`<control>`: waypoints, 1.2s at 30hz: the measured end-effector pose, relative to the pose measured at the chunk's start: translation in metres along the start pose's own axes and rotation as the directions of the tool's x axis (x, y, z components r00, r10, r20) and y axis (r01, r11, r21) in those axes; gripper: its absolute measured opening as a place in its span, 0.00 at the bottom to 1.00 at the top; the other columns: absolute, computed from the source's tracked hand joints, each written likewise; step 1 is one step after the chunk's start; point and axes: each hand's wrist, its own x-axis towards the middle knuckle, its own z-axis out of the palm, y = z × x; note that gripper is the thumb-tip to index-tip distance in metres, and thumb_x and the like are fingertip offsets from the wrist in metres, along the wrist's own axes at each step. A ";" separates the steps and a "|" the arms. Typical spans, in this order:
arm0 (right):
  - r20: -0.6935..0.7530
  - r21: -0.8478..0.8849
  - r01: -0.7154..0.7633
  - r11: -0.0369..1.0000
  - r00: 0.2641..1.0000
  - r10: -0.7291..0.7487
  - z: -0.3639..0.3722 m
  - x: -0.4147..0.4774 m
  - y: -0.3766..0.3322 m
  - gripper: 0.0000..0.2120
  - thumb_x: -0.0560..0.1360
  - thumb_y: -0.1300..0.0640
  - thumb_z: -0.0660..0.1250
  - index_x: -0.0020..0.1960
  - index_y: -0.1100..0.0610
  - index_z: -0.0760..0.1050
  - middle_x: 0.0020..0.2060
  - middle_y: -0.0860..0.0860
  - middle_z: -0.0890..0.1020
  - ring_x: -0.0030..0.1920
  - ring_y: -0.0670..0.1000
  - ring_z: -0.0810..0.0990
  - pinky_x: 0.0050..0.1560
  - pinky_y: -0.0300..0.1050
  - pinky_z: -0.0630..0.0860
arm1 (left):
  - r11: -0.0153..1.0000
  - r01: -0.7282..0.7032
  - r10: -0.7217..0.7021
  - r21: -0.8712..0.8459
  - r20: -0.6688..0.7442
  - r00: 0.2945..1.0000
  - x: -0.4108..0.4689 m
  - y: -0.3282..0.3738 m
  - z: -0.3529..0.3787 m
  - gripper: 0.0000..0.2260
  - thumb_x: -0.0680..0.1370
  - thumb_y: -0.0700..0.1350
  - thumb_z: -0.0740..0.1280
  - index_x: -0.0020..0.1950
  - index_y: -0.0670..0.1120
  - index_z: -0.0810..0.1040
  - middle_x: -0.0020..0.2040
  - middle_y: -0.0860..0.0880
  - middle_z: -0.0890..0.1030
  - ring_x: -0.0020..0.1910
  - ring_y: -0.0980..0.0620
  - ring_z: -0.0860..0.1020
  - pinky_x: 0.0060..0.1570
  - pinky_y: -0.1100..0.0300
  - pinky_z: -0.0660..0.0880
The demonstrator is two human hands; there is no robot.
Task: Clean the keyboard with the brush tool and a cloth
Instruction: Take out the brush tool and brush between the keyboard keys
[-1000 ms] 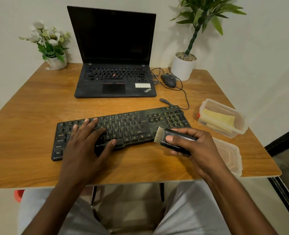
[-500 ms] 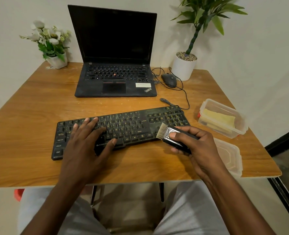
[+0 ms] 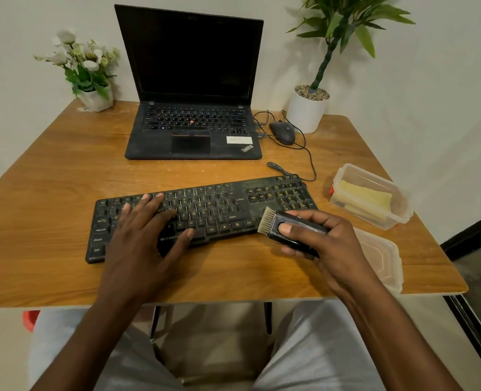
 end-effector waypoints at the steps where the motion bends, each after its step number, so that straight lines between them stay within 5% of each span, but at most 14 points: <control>1: 0.001 -0.013 0.004 1.000 1.000 -0.004 -0.001 -0.001 0.000 0.20 0.65 0.62 0.81 0.57 0.63 0.86 0.51 0.58 0.90 0.48 0.59 0.90 0.40 0.45 0.87 | 1.000 -0.004 0.004 0.004 -0.001 1.000 0.000 0.000 0.000 0.30 0.80 0.67 0.60 0.71 0.48 0.79 0.81 0.45 0.69 0.83 0.48 0.60 0.83 0.44 0.53; 4: -0.014 -0.150 0.036 0.988 0.999 -0.038 -0.007 -0.004 0.001 0.16 0.68 0.62 0.82 0.55 0.60 0.87 0.50 0.55 0.90 0.48 0.54 0.90 0.41 0.42 0.86 | 1.000 -0.013 0.013 0.012 -0.002 1.000 0.000 0.000 0.001 0.30 0.80 0.67 0.61 0.71 0.47 0.79 0.81 0.44 0.69 0.83 0.47 0.61 0.83 0.43 0.54; 7: -0.023 -0.474 0.082 0.877 0.994 -0.105 -0.016 -0.005 0.003 0.14 0.67 0.53 0.85 0.51 0.50 0.88 0.48 0.46 0.90 0.48 0.47 0.88 0.49 0.46 0.85 | 1.000 -0.020 0.020 0.008 -0.004 1.000 0.000 -0.001 0.001 0.30 0.80 0.67 0.61 0.71 0.46 0.79 0.80 0.43 0.70 0.83 0.47 0.62 0.83 0.42 0.55; 10: -0.020 -0.613 0.072 0.787 0.994 -0.107 -0.019 -0.008 0.005 0.15 0.64 0.47 0.87 0.48 0.47 0.87 0.45 0.43 0.89 0.46 0.45 0.87 0.50 0.50 0.84 | 1.000 -0.029 0.029 0.007 -0.003 1.000 0.000 -0.002 0.001 0.31 0.80 0.67 0.60 0.71 0.46 0.79 0.80 0.44 0.70 0.83 0.47 0.62 0.83 0.42 0.54; 19: -0.026 -0.658 0.032 0.752 0.998 -0.065 -0.015 -0.017 0.011 0.17 0.65 0.42 0.86 0.47 0.47 0.87 0.41 0.43 0.89 0.43 0.44 0.87 0.49 0.54 0.84 | 0.999 -0.043 0.043 0.007 0.006 0.999 0.001 0.002 0.001 0.32 0.79 0.67 0.59 0.71 0.44 0.79 0.80 0.42 0.70 0.83 0.45 0.62 0.82 0.40 0.54; 28: 0.017 -0.794 0.091 0.601 0.992 -0.127 -0.012 -0.017 0.012 0.15 0.73 0.36 0.78 0.54 0.43 0.89 0.43 0.40 0.88 0.44 0.39 0.84 0.42 0.39 0.80 | 0.999 -0.042 0.042 0.014 0.012 0.999 0.000 0.003 0.000 0.31 0.79 0.67 0.61 0.70 0.45 0.79 0.80 0.42 0.70 0.83 0.45 0.62 0.83 0.42 0.54; 36: 0.086 -0.883 0.145 0.445 0.985 -0.152 -0.007 -0.021 0.007 0.13 0.80 0.37 0.70 0.59 0.40 0.88 0.43 0.42 0.88 0.42 0.42 0.83 0.43 0.50 0.82 | 0.997 -0.065 0.063 0.039 0.052 0.997 0.002 0.000 0.001 0.33 0.79 0.68 0.59 0.71 0.45 0.79 0.80 0.43 0.70 0.83 0.46 0.61 0.83 0.42 0.53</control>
